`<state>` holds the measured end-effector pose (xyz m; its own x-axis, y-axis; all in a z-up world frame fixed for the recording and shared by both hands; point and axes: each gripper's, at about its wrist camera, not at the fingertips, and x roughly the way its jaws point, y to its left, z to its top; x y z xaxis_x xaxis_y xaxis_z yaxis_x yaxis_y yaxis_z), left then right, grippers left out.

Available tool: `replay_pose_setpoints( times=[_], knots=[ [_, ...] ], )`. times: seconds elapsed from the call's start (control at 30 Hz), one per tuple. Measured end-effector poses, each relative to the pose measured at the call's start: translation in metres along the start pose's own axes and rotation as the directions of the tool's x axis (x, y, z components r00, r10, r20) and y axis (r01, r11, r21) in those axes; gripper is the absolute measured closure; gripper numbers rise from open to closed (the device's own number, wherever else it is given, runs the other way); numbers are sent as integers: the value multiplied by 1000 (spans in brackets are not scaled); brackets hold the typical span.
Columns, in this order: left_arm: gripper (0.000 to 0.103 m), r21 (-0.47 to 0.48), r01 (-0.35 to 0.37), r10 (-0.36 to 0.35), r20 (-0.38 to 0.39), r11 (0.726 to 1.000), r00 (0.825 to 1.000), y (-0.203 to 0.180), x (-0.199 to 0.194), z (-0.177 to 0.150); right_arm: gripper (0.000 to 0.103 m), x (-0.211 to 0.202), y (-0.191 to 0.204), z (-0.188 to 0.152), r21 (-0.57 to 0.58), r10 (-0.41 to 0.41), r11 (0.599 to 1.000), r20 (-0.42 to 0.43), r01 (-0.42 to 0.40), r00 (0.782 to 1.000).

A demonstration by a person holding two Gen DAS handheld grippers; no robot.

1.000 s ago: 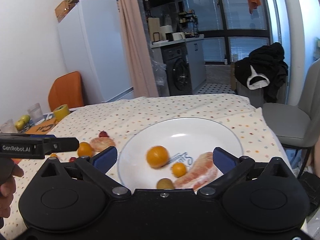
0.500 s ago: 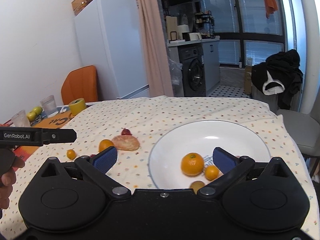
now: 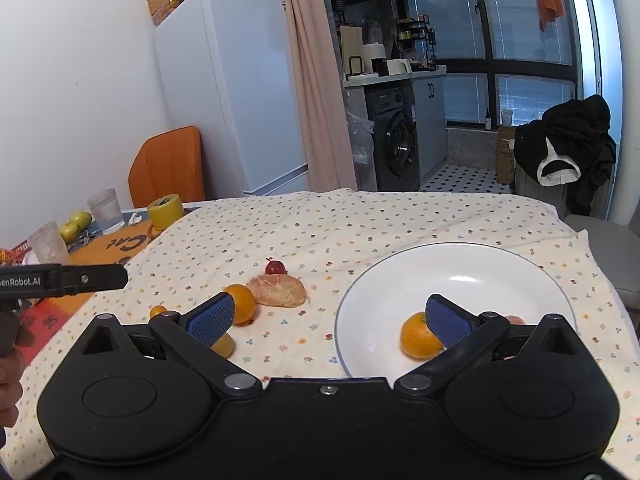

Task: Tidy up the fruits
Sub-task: 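Withdraw both tools from the plate toward the remaining fruits, then lower right tool toward a small red apple while left tool approaches a mandarin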

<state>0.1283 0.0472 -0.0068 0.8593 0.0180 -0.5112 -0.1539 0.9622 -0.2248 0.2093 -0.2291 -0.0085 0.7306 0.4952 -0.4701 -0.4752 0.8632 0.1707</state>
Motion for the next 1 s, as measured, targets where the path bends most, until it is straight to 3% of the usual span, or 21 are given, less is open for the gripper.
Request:
replay_pose_setpoints(
  times=[0.23,0.43,0.7,0.77,1.0],
  knots=[
    [13,-17,-23,23,-4,1000,1000,22,4,0,0,11,5,3,35,20,999,0,-20,1000],
    [18,-34,-36,36,-12,999,999,35,11,-1,2,25,18,6,-3,39,999,-17,-39,999],
    [37,-58,-35,33,-37,998,999,47,24,-4,20,44,39,8,-41,106,993,-68,-109,992],
    [42,-65,-40,37,-45,997,998,50,28,-6,30,51,44,7,-35,129,990,-93,-133,987],
    [47,-79,-47,41,-79,996,996,57,41,-12,41,68,65,2,-62,178,980,-140,-188,974]
  ],
)
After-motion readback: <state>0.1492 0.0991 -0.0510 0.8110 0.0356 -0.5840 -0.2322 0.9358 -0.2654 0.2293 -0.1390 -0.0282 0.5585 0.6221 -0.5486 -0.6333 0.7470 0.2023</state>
